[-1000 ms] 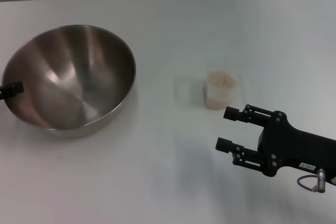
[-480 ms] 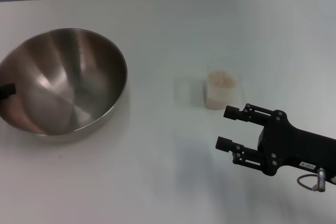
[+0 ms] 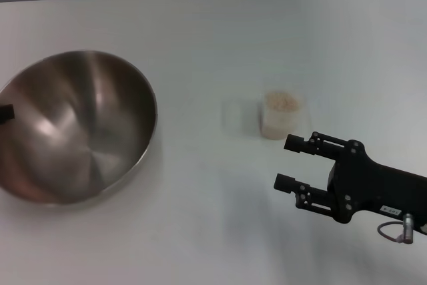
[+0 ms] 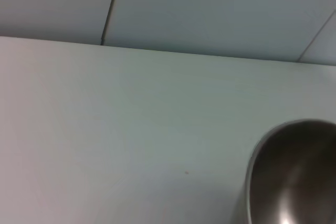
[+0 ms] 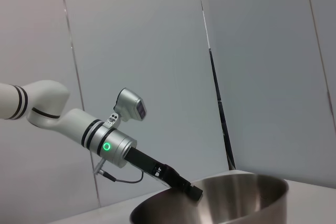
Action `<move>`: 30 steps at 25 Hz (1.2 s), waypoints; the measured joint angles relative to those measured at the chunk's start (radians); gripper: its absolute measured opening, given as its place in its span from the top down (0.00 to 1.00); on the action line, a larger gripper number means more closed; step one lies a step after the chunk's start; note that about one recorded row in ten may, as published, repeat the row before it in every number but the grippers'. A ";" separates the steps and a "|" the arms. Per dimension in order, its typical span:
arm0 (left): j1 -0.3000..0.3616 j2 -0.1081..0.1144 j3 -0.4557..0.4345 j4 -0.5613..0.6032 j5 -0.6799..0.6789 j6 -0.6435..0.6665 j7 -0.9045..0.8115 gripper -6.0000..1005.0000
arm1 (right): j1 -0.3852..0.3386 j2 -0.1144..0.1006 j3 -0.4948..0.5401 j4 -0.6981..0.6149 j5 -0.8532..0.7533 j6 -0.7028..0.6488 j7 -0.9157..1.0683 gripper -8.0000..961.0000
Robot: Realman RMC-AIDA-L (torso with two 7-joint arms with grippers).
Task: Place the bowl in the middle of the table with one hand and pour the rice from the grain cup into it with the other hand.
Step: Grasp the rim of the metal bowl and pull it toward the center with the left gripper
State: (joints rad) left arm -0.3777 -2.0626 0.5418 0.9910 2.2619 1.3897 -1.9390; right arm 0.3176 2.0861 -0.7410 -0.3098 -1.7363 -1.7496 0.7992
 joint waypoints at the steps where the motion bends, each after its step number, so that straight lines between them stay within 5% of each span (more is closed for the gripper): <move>1: 0.000 0.000 0.001 0.000 0.000 0.000 0.000 0.83 | 0.000 -0.001 0.000 0.000 0.000 0.007 0.000 0.30; 8: -0.001 -0.002 0.046 0.020 -0.006 -0.002 0.009 0.94 | 0.000 -0.001 0.000 -0.001 0.000 0.024 0.000 0.30; 30: -0.093 -0.005 0.130 0.073 -0.039 0.025 -0.090 0.95 | 0.007 -0.004 0.012 -0.001 0.000 0.029 -0.029 0.30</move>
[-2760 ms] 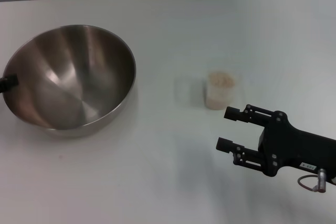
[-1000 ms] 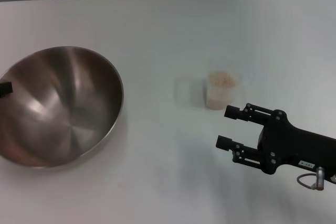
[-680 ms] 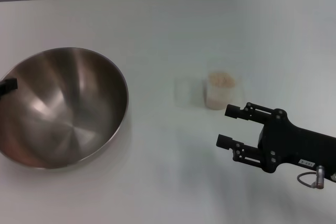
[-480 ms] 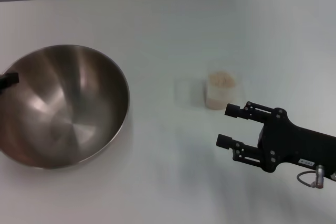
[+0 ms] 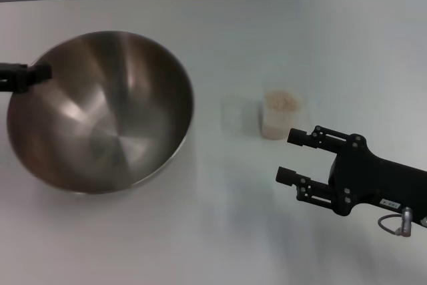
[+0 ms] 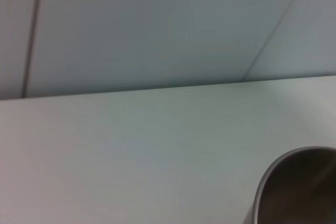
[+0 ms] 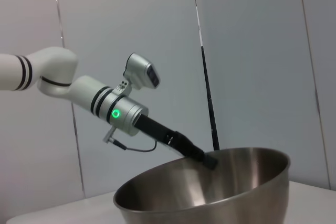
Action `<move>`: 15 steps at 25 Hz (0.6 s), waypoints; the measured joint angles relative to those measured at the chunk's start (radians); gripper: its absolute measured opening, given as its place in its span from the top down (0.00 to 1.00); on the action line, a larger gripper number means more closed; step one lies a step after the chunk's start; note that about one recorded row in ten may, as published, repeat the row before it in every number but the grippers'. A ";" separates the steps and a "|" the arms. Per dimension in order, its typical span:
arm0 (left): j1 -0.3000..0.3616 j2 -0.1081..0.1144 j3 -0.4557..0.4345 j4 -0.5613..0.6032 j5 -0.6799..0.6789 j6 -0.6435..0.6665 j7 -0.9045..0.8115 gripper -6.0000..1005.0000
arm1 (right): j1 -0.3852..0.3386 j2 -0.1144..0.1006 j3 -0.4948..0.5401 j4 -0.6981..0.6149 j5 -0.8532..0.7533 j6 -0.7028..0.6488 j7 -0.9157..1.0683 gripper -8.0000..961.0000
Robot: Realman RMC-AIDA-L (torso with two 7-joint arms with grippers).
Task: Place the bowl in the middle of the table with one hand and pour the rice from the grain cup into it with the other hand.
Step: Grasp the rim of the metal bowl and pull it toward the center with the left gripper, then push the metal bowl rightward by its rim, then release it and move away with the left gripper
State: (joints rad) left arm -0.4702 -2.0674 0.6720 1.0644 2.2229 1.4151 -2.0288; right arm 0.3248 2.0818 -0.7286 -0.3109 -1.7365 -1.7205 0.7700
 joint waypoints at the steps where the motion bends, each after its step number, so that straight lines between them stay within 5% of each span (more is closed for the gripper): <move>1: -0.006 0.000 0.011 0.004 -0.001 0.001 -0.005 0.95 | 0.000 0.000 0.000 0.000 0.000 0.002 0.000 0.30; 15: -0.079 -0.006 0.122 -0.005 -0.020 -0.032 -0.042 0.95 | -0.003 -0.002 0.000 -0.005 0.000 0.007 0.000 0.30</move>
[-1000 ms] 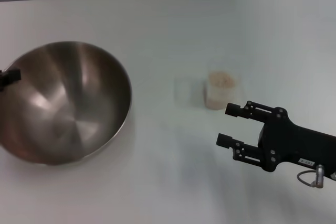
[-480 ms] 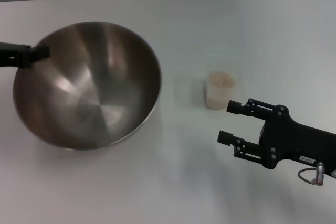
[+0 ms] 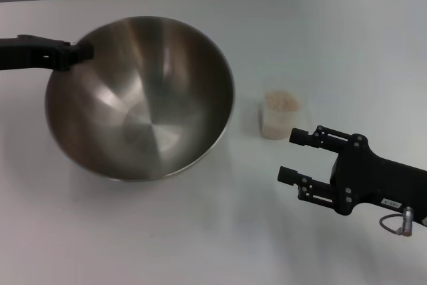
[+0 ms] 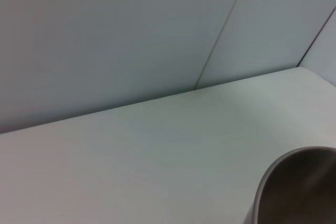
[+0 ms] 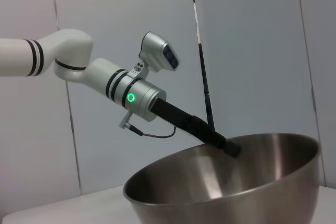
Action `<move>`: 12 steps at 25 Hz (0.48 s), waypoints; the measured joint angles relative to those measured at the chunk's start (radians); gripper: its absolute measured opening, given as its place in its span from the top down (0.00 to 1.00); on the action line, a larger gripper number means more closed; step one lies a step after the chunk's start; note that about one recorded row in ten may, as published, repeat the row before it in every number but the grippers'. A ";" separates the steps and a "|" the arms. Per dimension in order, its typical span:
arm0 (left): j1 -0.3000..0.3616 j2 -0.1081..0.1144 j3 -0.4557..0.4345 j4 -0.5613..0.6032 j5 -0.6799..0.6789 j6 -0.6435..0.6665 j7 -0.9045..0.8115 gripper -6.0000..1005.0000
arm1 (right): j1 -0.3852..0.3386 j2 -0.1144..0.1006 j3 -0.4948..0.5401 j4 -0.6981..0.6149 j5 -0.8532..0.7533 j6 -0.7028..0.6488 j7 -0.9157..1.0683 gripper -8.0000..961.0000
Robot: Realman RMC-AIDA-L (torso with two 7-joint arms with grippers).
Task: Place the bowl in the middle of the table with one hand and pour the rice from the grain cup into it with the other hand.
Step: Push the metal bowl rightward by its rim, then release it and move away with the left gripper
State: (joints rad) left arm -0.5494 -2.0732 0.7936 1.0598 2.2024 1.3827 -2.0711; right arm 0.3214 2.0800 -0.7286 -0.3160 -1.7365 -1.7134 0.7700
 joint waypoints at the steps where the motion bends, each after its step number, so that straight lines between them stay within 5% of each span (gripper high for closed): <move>1: -0.001 0.000 0.011 -0.001 -0.002 -0.006 -0.002 0.95 | -0.001 0.000 0.000 0.000 0.000 0.000 0.000 0.30; 12: -0.008 -0.001 0.140 -0.020 -0.055 -0.090 -0.020 0.95 | -0.006 0.000 0.000 0.006 0.000 -0.010 -0.035 0.30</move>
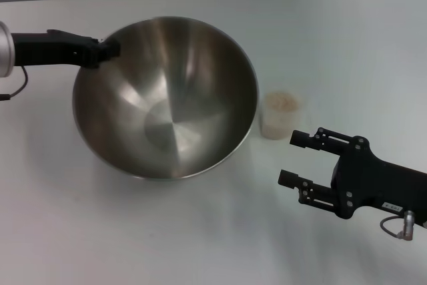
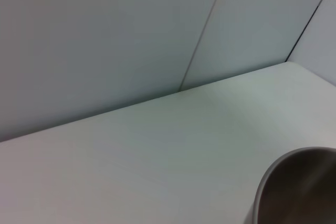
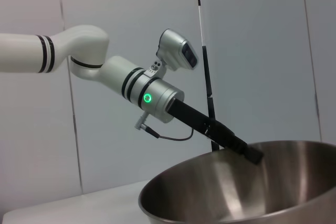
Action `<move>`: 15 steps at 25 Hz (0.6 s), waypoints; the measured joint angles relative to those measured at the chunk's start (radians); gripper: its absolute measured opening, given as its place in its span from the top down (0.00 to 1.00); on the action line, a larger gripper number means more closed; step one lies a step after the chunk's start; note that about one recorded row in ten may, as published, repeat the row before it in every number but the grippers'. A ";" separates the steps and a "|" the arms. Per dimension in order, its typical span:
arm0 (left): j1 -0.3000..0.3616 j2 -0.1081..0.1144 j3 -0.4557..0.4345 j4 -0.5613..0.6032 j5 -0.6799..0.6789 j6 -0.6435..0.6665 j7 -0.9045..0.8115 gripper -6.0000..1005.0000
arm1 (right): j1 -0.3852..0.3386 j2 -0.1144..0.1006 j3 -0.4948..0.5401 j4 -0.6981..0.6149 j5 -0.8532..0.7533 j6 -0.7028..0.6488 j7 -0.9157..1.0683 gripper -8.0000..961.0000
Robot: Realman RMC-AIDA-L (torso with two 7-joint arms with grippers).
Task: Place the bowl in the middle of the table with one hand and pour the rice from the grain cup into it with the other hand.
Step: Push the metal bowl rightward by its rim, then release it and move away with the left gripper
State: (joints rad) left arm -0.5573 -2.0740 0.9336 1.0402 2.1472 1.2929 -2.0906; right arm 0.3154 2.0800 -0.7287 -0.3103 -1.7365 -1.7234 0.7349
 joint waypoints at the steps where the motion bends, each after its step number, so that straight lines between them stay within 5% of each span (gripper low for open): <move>1: -0.007 0.000 0.012 -0.015 -0.003 -0.011 0.000 0.95 | -0.001 0.000 -0.001 0.000 0.000 -0.001 -0.001 0.30; 15: -0.033 0.000 0.066 -0.097 -0.012 -0.095 0.007 0.95 | -0.008 0.000 0.000 -0.006 -0.003 -0.007 -0.002 0.30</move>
State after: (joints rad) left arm -0.5905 -2.0739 0.9991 0.9432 2.1351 1.1976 -2.0836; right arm 0.3076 2.0800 -0.7286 -0.3161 -1.7394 -1.7303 0.7326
